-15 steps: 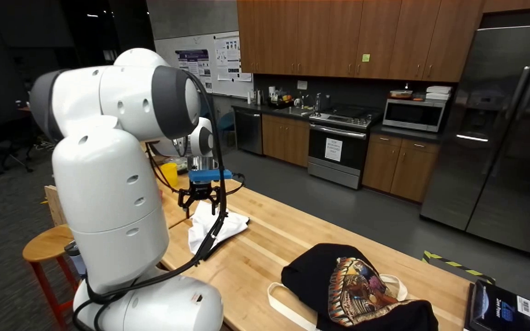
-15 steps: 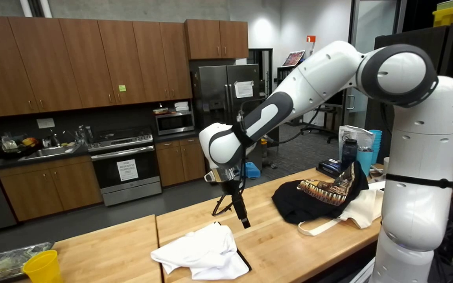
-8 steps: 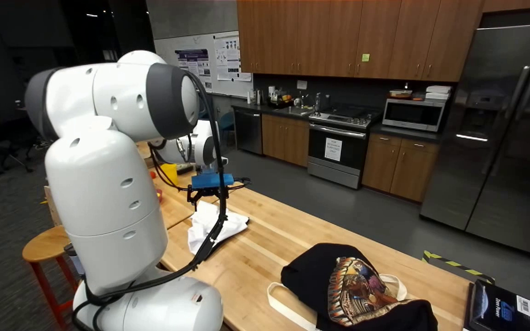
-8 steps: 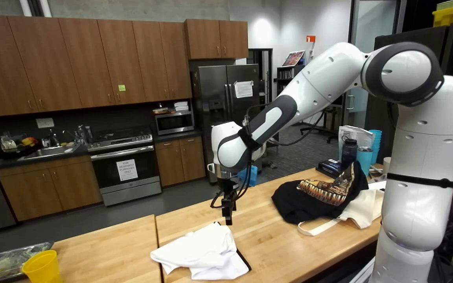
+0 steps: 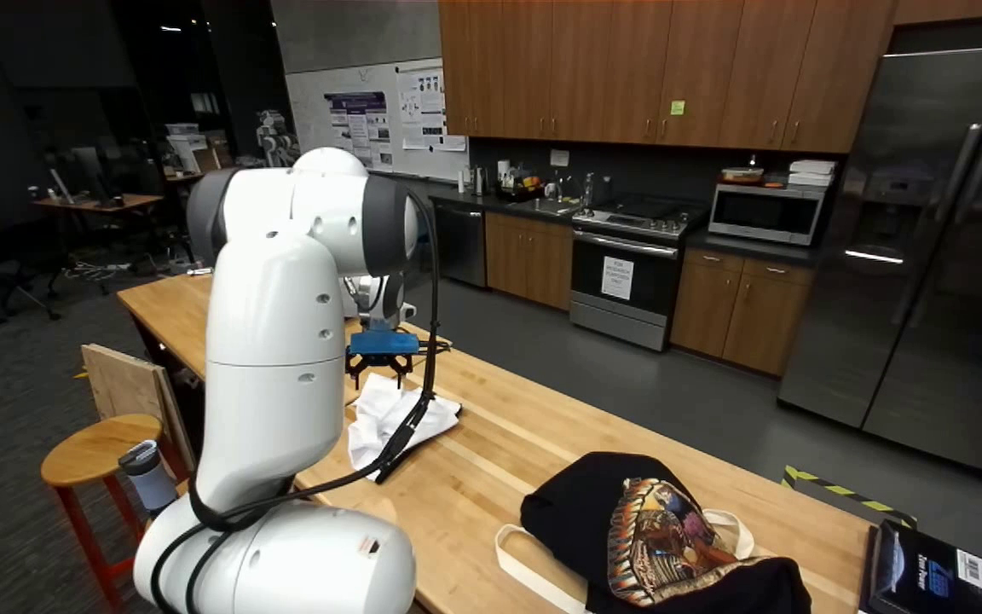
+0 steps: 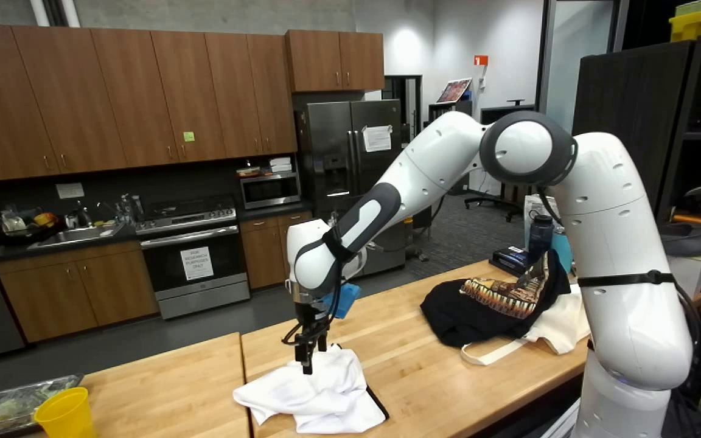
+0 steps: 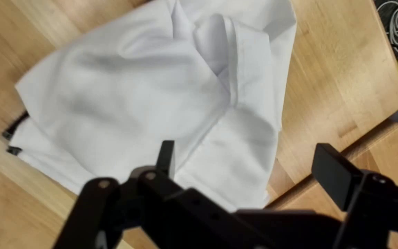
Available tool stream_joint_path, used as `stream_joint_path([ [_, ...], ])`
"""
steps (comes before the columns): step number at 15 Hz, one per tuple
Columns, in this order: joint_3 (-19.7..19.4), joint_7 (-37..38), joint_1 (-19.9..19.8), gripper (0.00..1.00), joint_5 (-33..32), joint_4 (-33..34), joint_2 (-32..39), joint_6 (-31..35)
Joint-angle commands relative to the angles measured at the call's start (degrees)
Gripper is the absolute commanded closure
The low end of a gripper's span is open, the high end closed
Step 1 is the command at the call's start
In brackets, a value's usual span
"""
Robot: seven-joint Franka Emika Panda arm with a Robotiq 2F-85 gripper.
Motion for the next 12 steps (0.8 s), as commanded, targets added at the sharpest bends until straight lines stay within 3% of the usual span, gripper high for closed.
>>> stream_joint_path([
  [1,0.1,2.7,3.3,0.0,-4.3,11.8,8.2,-6.2],
  [4,-0.6,3.3,5.5,0.0,-7.0,17.8,12.5,-13.6],
  [9,-0.6,3.5,7.6,0.0,-9.0,24.5,16.2,-34.1],
  [12,-0.2,2.8,7.2,0.0,-8.0,25.7,17.1,-36.9],
])
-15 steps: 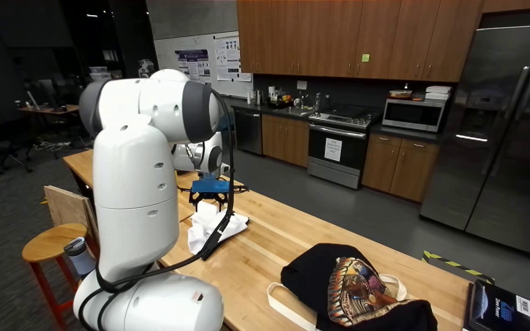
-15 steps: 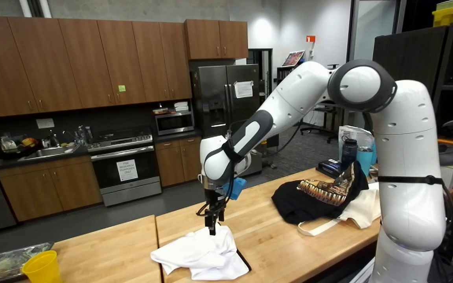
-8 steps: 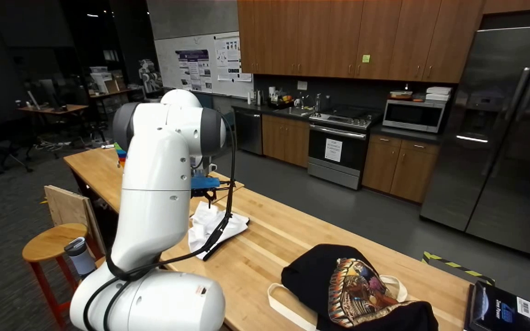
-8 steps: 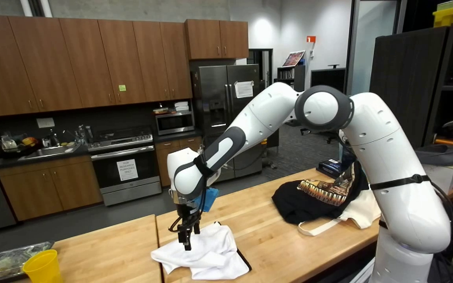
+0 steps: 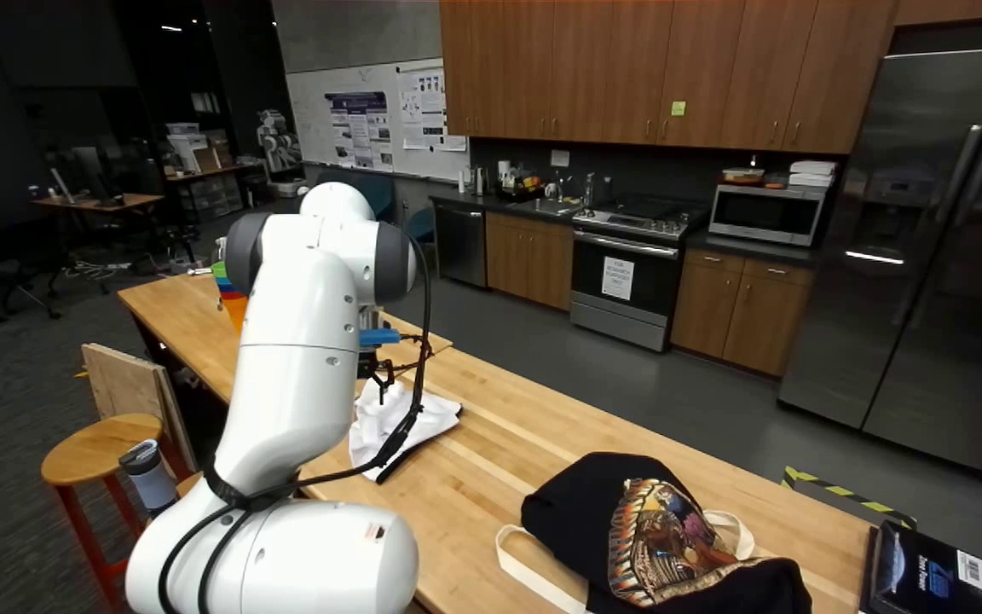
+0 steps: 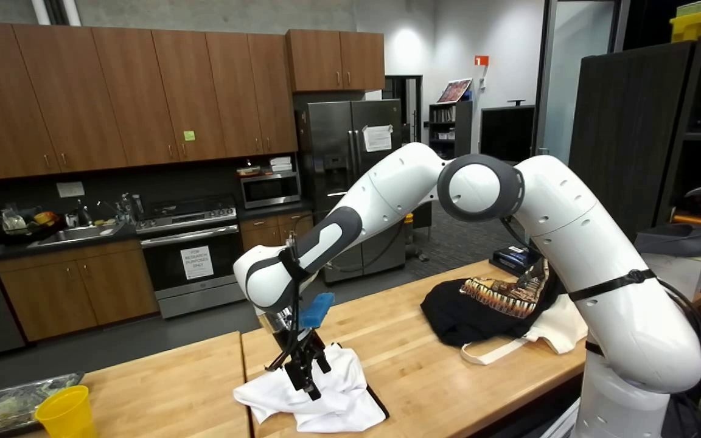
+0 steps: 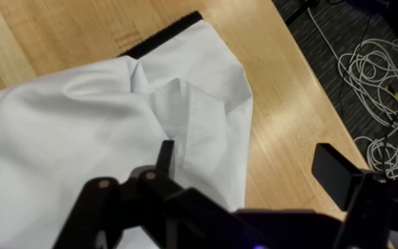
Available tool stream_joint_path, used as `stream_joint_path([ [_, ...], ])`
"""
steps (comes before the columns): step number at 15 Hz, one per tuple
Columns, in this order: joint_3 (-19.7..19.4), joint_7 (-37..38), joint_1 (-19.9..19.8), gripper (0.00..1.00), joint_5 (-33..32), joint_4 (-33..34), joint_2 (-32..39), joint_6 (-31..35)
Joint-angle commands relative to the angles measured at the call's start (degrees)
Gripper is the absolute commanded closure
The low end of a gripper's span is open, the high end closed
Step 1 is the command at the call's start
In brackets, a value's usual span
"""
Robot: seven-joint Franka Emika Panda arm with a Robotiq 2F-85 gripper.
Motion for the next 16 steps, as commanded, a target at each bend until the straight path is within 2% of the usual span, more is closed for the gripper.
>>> stream_joint_path([
  [1,0.3,-0.7,-0.2,0.0,0.4,2.7,1.5,-2.3],
  [7,-0.9,1.1,0.0,0.0,-3.6,-5.7,-0.3,14.4],
  [10,-1.5,2.1,-0.2,0.02,-4.0,-8.4,-0.4,19.3],
  [11,-1.8,1.8,-0.3,0.26,-4.3,-9.2,-0.7,20.2],
  [13,-2.2,2.0,-0.5,0.29,-4.7,-10.3,-1.0,21.6],
  [16,-3.0,2.6,-0.6,0.52,-5.6,-10.8,-1.8,22.5],
])
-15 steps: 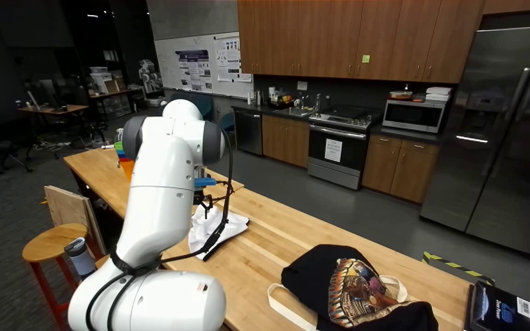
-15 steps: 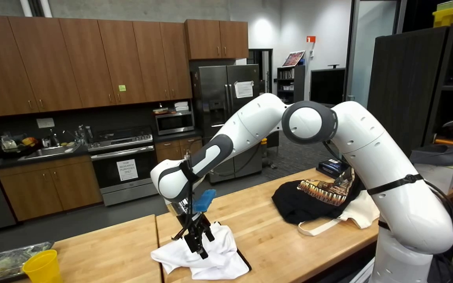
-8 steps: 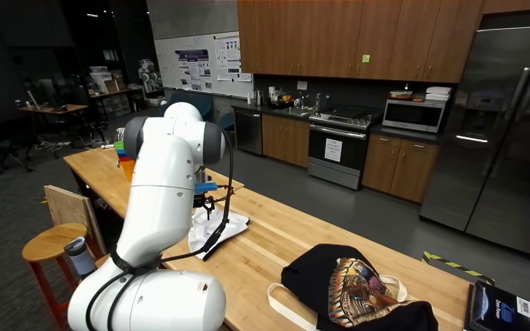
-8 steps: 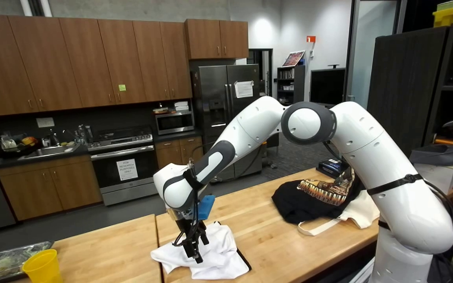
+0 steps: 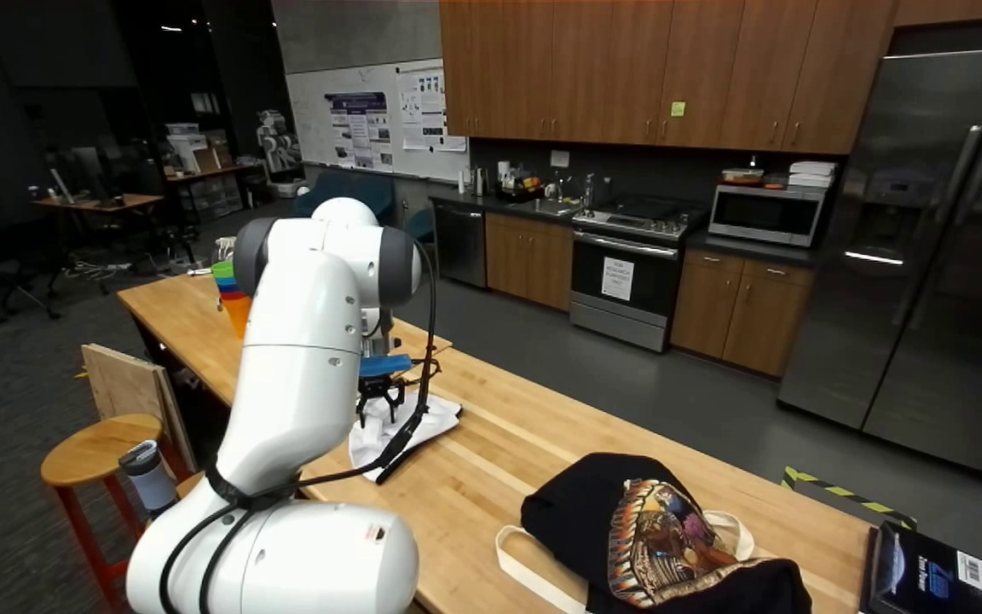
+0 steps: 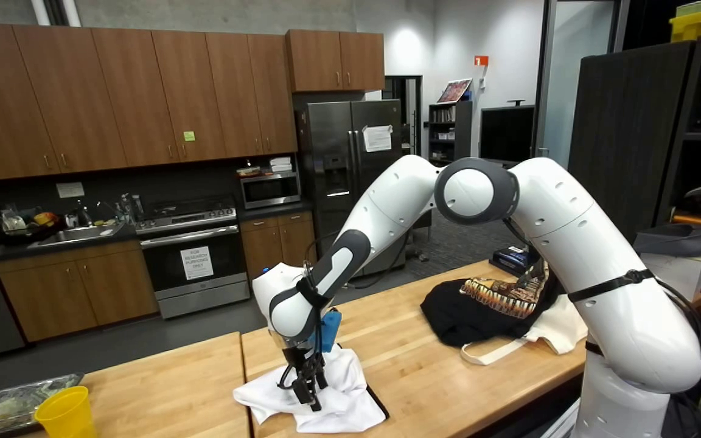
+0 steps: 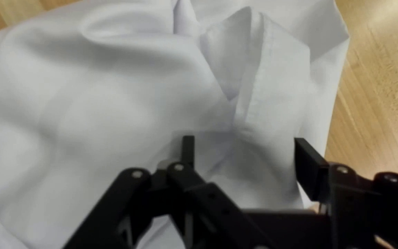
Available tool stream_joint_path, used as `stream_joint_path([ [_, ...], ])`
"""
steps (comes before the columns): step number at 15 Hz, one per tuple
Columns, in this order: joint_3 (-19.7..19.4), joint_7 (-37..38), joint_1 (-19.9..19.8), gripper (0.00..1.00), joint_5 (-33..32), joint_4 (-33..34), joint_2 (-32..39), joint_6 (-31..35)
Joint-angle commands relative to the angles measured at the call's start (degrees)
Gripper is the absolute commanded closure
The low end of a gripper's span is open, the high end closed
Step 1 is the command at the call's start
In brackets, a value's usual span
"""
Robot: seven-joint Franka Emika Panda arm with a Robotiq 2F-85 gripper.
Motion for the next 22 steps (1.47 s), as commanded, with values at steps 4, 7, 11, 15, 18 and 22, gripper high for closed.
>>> stream_joint_path([
  [4,-1.0,1.7,-1.4,0.83,-1.6,-2.5,-4.7,2.5],
  [7,1.4,-2.9,-3.9,1.0,2.6,-0.2,-5.7,-1.9],
  [11,3.7,-8.1,-5.5,1.0,6.2,2.2,-8.8,-8.8],
  [15,3.4,-7.8,-5.3,1.0,6.2,5.7,-13.7,-14.0],
  [18,2.6,-6.9,-5.0,1.0,4.2,8.4,-18.4,-17.2],
  [22,1.3,-5.2,-6.3,1.0,2.8,11.7,-25.7,-20.5],
])
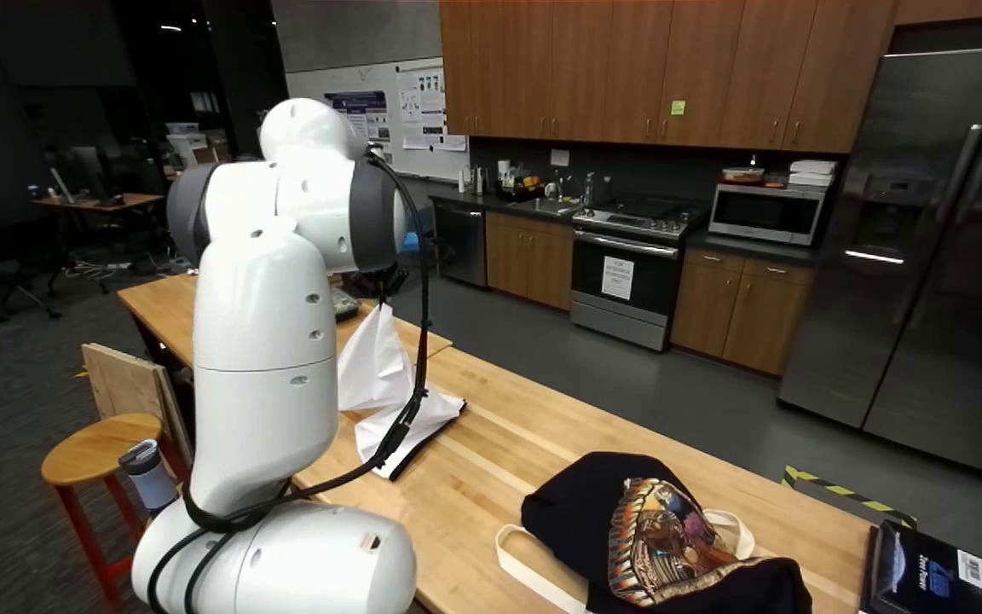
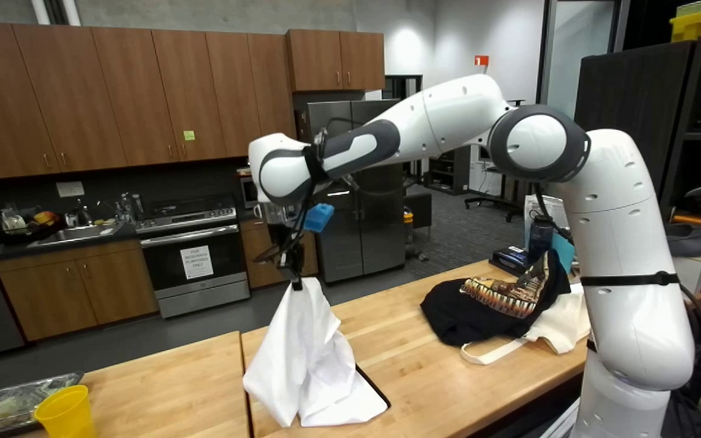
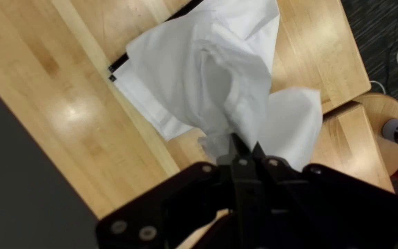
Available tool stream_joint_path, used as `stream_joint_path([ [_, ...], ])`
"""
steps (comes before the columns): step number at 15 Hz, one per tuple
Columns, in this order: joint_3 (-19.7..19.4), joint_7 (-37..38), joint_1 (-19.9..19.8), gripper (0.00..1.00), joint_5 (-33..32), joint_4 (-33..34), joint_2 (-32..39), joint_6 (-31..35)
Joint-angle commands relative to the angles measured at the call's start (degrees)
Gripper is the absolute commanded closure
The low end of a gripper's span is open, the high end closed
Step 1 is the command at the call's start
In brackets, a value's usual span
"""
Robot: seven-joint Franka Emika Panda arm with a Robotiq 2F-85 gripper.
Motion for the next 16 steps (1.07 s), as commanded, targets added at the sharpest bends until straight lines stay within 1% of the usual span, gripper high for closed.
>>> stream_joint_path([
  [1,-1.4,2.1,-1.5,1.0,-1.3,0.9,-8.3,-3.1],
  [3,-2.1,4.0,-2.4,1.0,-2.4,0.6,-12.9,-3.1],
  [4,-2.4,4.6,-2.8,1.0,-3.3,0.7,-14.8,-4.3],
  [5,-1.6,2.9,-2.4,0.98,-1.9,2.6,-10.1,-3.0],
  [8,-2.0,3.6,-3.1,0.98,-2.3,2.3,-14.2,-4.5],
  [13,-1.9,3.9,-3.0,0.98,-2.5,1.4,-13.8,-4.5],
  [14,-2.0,4.0,-3.0,1.0,-2.9,1.4,-13.6,-4.7],
  [16,-2.8,5.6,-3.8,1.0,-3.7,1.1,-14.1,-5.0],
])
